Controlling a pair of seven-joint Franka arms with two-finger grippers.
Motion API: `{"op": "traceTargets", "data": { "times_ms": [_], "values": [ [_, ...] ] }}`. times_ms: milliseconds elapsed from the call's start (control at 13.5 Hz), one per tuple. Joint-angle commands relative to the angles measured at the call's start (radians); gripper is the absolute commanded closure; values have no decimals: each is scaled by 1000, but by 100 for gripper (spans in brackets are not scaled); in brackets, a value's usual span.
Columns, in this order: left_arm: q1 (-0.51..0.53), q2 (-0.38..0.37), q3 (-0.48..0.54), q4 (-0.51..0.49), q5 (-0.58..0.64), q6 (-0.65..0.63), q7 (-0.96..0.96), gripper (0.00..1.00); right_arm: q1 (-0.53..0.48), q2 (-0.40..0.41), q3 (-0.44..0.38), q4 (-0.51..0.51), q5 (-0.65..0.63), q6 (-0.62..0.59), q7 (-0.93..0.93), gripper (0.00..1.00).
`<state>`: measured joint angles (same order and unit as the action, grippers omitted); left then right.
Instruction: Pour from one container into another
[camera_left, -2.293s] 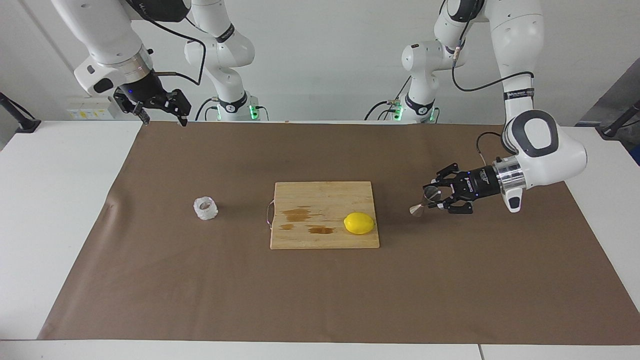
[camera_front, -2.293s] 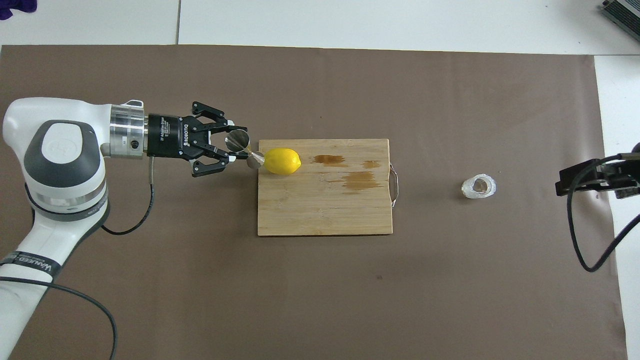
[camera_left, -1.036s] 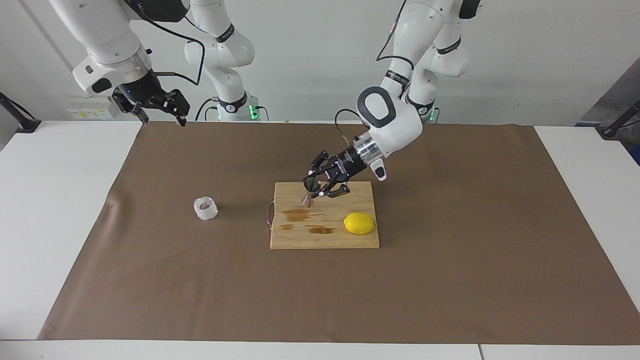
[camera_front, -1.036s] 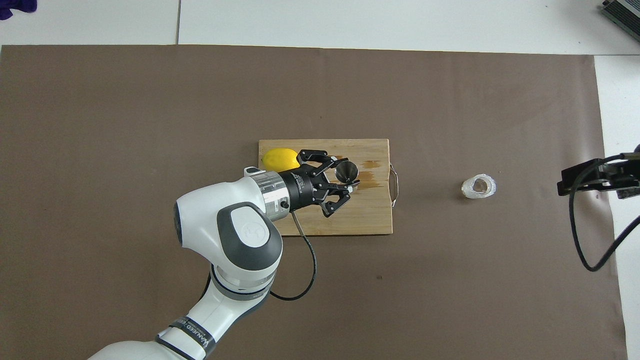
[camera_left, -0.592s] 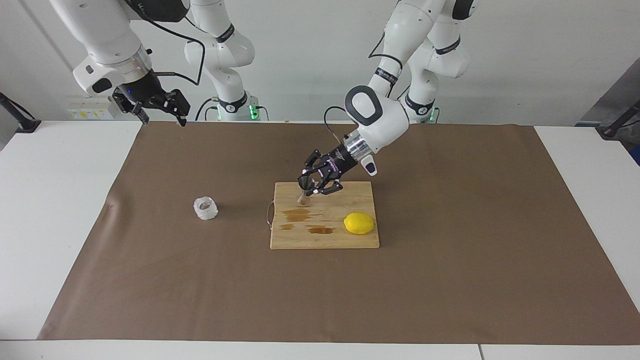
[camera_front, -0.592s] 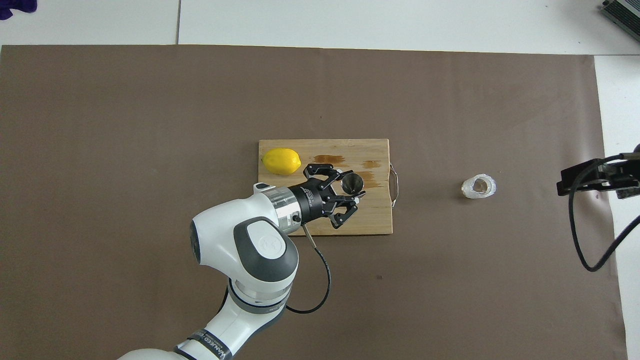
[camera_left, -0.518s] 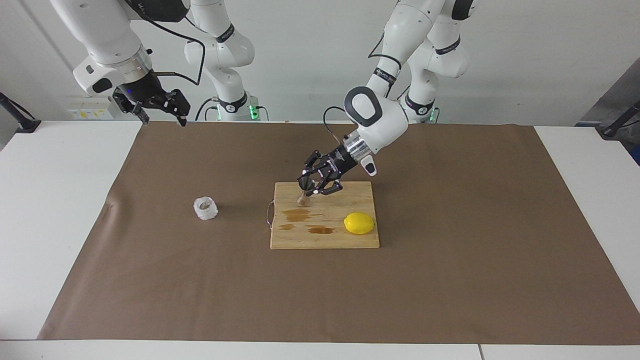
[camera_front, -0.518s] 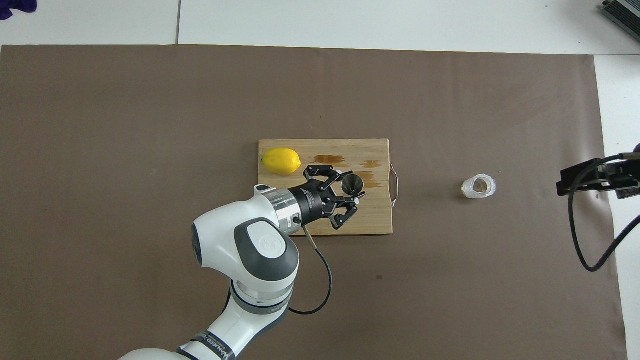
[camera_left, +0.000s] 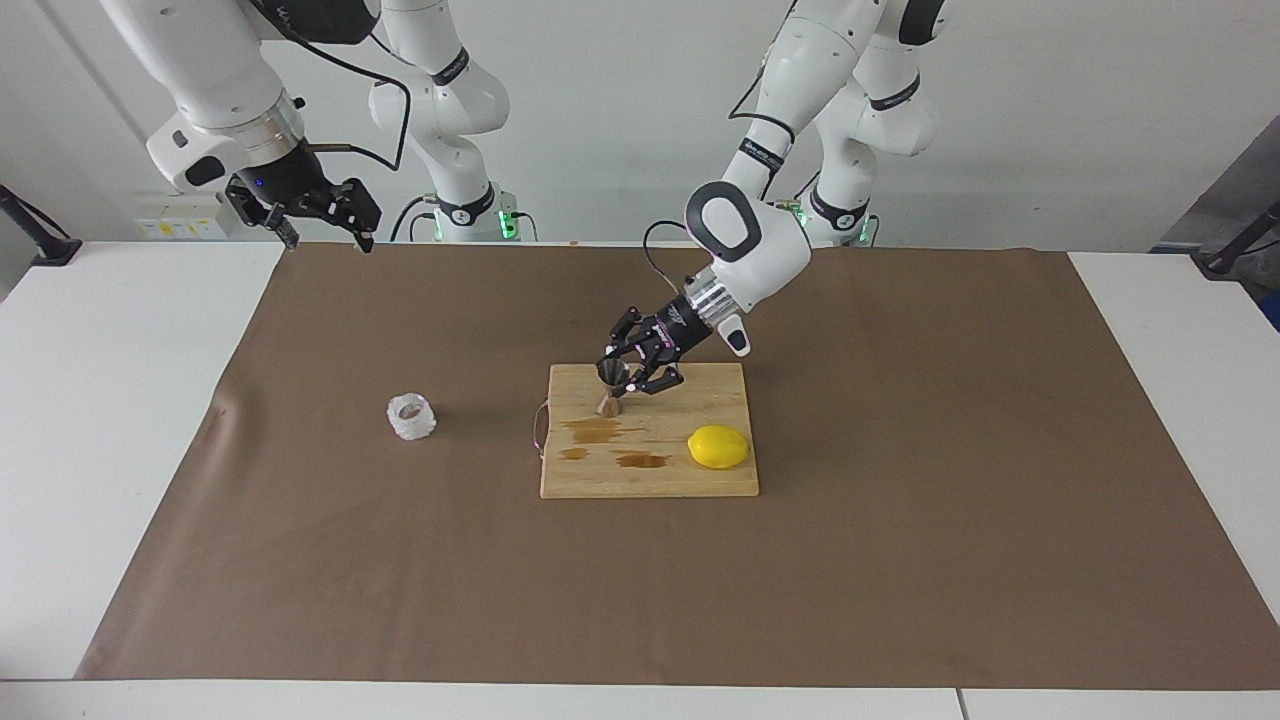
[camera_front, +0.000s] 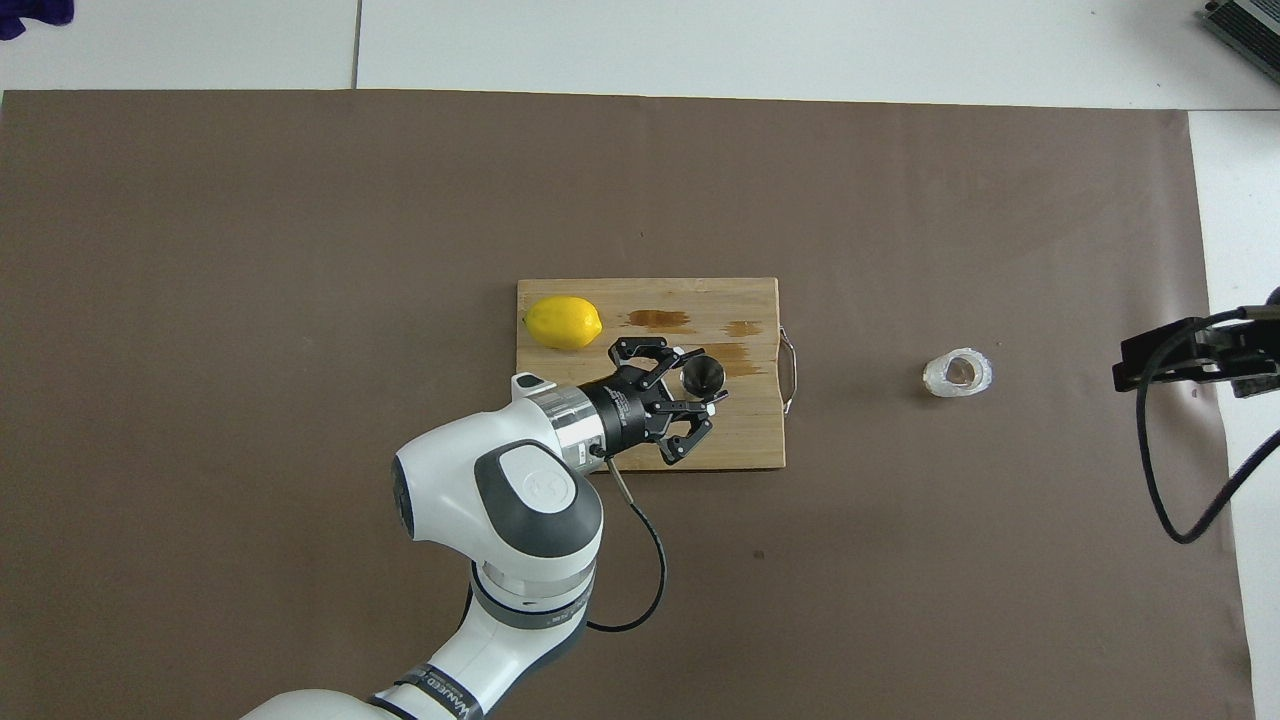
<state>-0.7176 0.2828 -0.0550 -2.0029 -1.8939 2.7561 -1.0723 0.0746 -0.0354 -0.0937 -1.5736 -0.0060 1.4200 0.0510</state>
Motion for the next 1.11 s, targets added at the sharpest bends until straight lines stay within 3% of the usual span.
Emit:
{"op": "traceTargets", "data": {
  "times_ms": [0,74,148,222,370,592,814,1036],
  "values": [
    [-19,1,14,-8,-28,17,29,96,-9,-6,6,0,24,-10,10,0],
    [-19,-1,14,-10,-28,19,29,87,-9,-6,6,0,24,-10,10,0],
    [-19,-1,14,-8,-28,19,31,68,-10,-8,5,0,24,-10,10,0],
    [-19,1,14,-8,-28,20,31,37,-12,-6,6,0,24,-10,10,0],
    [-19,1,14,-8,-27,22,32,19,-15,-6,5,0,24,-10,10,0],
    [-16,-1,14,-2,-24,23,29,1,-18,-8,3,-3,24,-10,9,0],
    [-11,-5,15,1,-17,31,25,0,-16,-44,3,-72,24,-10,-15,0],
    [-19,-22,14,-10,-14,31,15,0,-70,-57,-4,-97,24,-10,-231,0]
  ]
}}
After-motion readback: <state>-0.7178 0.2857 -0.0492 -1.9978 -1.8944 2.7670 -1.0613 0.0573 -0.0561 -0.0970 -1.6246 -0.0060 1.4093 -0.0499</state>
